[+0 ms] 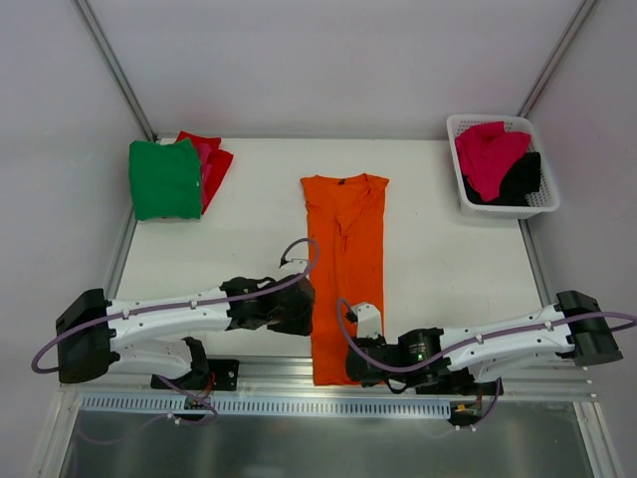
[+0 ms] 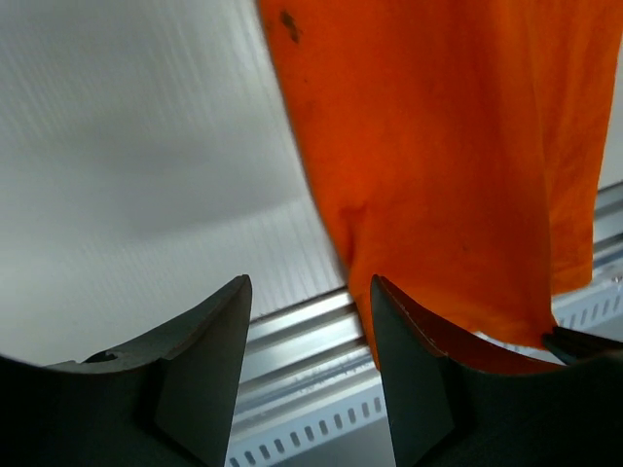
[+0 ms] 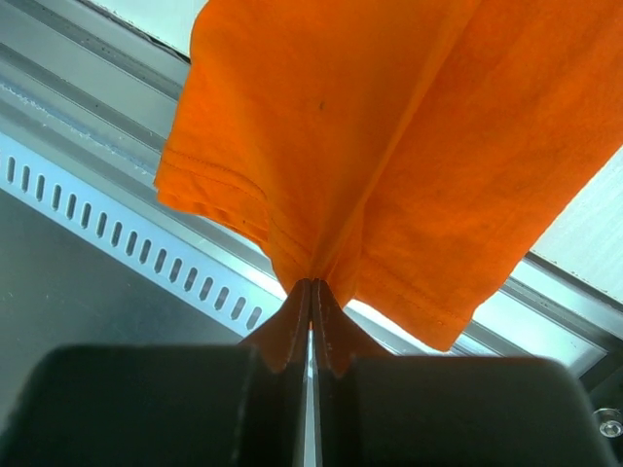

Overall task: Fold and stack the t-shirts
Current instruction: Fold the tshirt

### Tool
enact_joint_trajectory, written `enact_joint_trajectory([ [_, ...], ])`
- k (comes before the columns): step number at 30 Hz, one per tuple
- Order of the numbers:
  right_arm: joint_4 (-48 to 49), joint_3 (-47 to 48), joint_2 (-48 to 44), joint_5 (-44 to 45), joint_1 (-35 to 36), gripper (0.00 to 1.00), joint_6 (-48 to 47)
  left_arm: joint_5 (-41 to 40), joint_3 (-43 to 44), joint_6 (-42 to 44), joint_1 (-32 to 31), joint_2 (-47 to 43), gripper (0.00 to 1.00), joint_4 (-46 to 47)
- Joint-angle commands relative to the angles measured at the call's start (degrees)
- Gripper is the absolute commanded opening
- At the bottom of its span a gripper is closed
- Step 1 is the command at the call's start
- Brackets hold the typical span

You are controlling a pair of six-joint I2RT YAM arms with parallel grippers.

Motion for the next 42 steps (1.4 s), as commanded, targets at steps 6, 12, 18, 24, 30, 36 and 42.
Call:
enact_joint_trajectory([
  [6, -2.4, 0.1, -1.1, 0.1, 0.5, 0.00, 2.1, -3.7, 8.6, -5.1, -10.8, 4.7, 0.52, -5.4],
  [12, -2.8, -0.5, -2.2, 0.9, 0.5, 0.00, 2.6, -6.3, 10.6, -7.8, -15.7, 8.0, 0.53, -5.6],
  [18, -2.7, -1.1, -3.4, 1.6, 0.5, 0.01, 3.0, -7.0, 8.9, -12.8, -19.4, 11.1, 0.51, -5.6],
  [24, -2.6, -1.2, -2.8, 1.4, 0.5, 0.19, 2.7, -5.0, 10.9, -15.2, -22.9, 19.8, 0.50, -5.7],
  [30, -3.1, -1.5, -3.3, 2.2, 0.5, 0.77, 3.3, -5.8, 12.6, -15.4, -24.3, 20.6, 0.49, -5.7],
  [36, -6.5, -1.6, -6.7, 5.7, 0.5, 0.80, 5.5, -5.7, 10.9, -16.5, -24.5, 18.8, 0.49, -5.6],
  [42, -11.7, -2.3, -15.5, 15.0, 0.0, 0.76, 6.3, -5.4, 10.2, -17.7, -25.7, 18.5, 0.48, -5.7],
])
